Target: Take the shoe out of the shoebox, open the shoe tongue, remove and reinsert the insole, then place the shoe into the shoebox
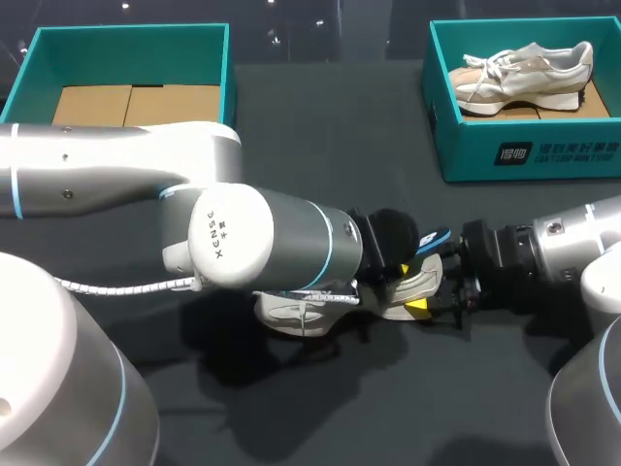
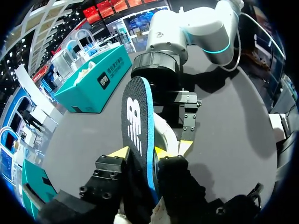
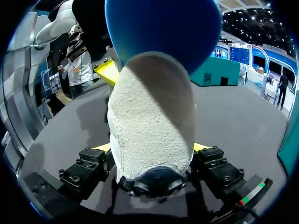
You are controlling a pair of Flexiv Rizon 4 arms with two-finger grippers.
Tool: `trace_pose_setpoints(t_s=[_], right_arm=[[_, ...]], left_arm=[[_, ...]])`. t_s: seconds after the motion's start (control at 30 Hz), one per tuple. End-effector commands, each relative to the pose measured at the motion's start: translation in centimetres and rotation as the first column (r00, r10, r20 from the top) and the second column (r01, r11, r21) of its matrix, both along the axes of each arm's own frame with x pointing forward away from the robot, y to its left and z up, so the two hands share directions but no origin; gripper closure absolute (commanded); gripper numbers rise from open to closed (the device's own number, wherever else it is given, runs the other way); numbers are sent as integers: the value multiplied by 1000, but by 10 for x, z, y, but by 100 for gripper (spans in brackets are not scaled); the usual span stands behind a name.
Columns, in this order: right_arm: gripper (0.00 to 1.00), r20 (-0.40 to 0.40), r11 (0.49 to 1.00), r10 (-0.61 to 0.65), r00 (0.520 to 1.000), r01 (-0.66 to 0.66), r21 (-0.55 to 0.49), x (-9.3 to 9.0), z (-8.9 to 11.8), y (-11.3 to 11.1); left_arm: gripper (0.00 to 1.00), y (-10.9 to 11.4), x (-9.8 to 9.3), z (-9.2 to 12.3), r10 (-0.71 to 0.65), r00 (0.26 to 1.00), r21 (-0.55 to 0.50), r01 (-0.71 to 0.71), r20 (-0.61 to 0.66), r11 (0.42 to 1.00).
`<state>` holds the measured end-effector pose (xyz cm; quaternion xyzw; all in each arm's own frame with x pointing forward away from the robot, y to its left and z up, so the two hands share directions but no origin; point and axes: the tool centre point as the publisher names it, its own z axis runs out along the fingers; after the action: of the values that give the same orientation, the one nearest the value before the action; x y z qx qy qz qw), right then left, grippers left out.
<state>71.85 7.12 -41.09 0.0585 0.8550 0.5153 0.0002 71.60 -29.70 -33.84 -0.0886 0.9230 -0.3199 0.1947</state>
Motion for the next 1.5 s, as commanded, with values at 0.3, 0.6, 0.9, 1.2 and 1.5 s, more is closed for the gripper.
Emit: trace_pose_setpoints(t_s=[0.3, 0.6, 0.9, 1.2, 1.5], right_arm=[[100, -1, 1000, 0, 1000, 0, -3, -1, 0, 1], [100, -1, 1000, 0, 1000, 0, -3, -1, 0, 1], [100, -1, 1000, 0, 1000, 0, -3, -1, 0, 1], [100, -1, 1000, 0, 1000, 0, -3, -1, 0, 1], [100, -1, 1000, 0, 1000, 0, -3, -1, 0, 1]], left_arm=[[100, -10, 2, 20, -15, 996, -47, 11, -88, 999], [100, -25, -9, 62, -71, 985, -147, 47, -159, 988], [100, -27, -12, 76, -86, 979, -168, 54, -187, 984], [100, -31, -9, 80, -98, 967, -237, 40, -237, 971], [100, -56, -25, 145, -126, 969, -414, 26, -215, 910]])
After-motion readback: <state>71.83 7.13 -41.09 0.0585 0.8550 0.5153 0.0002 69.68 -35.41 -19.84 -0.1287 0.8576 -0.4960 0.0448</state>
